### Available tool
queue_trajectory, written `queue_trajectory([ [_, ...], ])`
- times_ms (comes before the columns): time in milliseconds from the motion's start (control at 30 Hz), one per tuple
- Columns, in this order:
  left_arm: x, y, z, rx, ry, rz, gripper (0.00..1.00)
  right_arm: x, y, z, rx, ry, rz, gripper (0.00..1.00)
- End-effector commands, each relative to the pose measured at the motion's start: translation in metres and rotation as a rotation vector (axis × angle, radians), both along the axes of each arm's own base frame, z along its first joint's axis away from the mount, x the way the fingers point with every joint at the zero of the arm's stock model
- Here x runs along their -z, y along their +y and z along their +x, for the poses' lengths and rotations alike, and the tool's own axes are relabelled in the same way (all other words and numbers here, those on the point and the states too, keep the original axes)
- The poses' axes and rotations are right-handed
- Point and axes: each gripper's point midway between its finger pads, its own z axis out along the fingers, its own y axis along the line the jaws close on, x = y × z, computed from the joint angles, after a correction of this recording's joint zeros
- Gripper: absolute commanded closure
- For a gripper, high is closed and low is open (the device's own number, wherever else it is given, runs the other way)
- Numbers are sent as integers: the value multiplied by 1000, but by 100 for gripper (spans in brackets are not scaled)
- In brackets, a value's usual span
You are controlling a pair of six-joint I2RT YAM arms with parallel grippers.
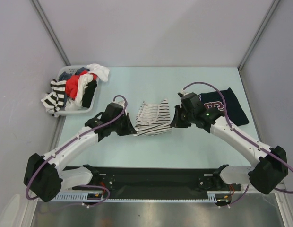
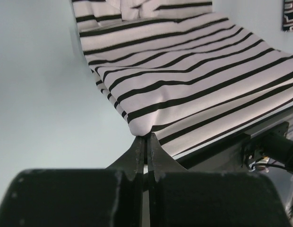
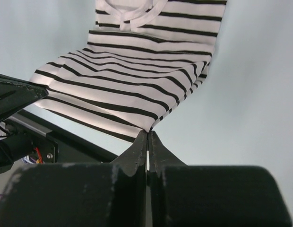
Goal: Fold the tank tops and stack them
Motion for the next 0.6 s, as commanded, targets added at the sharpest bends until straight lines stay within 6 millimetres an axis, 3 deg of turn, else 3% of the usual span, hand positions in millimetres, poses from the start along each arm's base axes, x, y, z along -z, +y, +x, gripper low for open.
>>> queue_trajectory([
  [0, -12, 8, 20, -2, -26, 5, 98, -14, -9, 23, 12, -48, -35, 98],
  [200, -18, -1, 47, 2, 5, -55, 98, -13, -12, 48, 13, -47, -28, 98],
  [567, -1, -13, 93, 0, 121, -130, 97, 0, -13, 103, 30, -25, -11, 99],
])
